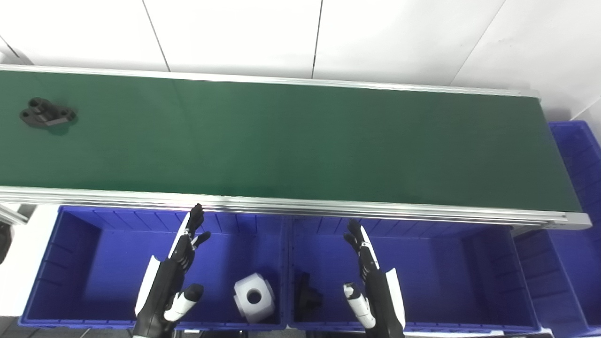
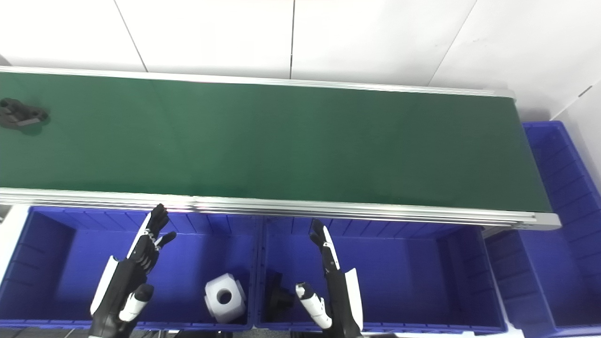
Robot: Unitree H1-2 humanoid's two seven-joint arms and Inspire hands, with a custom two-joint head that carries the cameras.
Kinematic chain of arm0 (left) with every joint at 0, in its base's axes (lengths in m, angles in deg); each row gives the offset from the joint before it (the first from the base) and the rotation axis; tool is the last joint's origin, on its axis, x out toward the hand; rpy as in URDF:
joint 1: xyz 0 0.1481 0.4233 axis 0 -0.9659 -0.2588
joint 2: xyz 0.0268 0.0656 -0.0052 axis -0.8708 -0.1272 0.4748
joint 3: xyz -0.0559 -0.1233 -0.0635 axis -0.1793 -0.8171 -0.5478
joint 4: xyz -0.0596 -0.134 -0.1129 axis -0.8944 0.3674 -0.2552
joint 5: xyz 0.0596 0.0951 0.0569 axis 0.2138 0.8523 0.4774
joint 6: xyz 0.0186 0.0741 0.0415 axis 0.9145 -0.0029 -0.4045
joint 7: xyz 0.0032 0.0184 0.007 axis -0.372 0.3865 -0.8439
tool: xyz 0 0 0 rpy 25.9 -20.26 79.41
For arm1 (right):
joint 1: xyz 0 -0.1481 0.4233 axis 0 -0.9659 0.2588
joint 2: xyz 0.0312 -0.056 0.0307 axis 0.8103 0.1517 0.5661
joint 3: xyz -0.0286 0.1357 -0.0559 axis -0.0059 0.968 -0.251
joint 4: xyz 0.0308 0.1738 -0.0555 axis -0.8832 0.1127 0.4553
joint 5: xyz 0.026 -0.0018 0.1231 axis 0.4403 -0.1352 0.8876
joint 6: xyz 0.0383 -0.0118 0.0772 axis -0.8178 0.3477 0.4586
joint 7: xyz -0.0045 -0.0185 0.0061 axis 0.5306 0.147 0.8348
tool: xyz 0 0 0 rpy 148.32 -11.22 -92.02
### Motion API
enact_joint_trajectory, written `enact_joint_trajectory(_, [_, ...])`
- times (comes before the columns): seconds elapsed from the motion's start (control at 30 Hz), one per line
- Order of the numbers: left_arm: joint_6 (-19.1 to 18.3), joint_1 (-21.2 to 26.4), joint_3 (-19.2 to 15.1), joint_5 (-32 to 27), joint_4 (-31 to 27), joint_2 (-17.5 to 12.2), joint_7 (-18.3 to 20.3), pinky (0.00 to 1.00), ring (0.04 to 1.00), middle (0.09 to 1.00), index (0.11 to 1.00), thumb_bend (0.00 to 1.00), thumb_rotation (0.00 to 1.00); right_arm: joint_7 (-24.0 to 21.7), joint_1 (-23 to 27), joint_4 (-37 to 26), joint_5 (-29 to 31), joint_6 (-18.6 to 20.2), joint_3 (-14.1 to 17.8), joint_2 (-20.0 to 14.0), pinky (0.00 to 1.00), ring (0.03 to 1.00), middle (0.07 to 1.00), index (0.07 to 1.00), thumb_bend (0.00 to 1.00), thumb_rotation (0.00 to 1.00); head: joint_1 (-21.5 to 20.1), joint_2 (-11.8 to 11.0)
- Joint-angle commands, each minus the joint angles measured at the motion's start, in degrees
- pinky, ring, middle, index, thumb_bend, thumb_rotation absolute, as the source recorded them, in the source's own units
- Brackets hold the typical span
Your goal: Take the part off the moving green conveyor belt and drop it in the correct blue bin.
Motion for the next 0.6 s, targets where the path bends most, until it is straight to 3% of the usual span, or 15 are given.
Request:
enact_joint_trajectory(0.0, [2.4, -0.2, 0.0, 0.2, -1.1, -0.2, -0.9, 0.92, 1.000, 1.000, 1.000, 0.92, 0.92, -0.4, -0.6, -0.8, -0.2, -2.0, -2.0, 2.5, 0.96, 0.935, 0.962, 0.972, 0.84, 1.00, 0.1, 0.1])
enact_joint_trajectory(0.13, [2.5, 0.1, 0.0, 0.8, -0.8, -0.2, -2.1, 0.87, 1.000, 1.000, 1.000, 0.91, 0.94, 0.0, 0.4, -0.6, -2.4, -1.8, -1.8, 2.6, 0.97, 0.949, 0.973, 0.972, 0.85, 1.00, 0.5, -0.1])
enact_joint_trajectory(0.23, [2.4, -0.2, 0.2, -0.4, -1.1, -0.3, -1.5, 0.93, 1.000, 1.000, 1.000, 0.92, 0.93, 0.4, 1.0, -0.5, -3.7, -1.8, -1.7, 2.8, 0.97, 0.955, 0.983, 0.971, 0.89, 1.00, 0.5, -0.1])
enact_joint_trajectory(0.57, [2.4, -0.3, 0.1, -2.5, -0.8, 0.6, -1.6, 0.96, 1.000, 1.000, 1.000, 0.91, 0.88, 0.9, 2.6, 1.1, -5.3, -2.9, -1.5, 2.2, 0.96, 0.951, 0.987, 0.974, 0.91, 1.00, 1.8, -0.7])
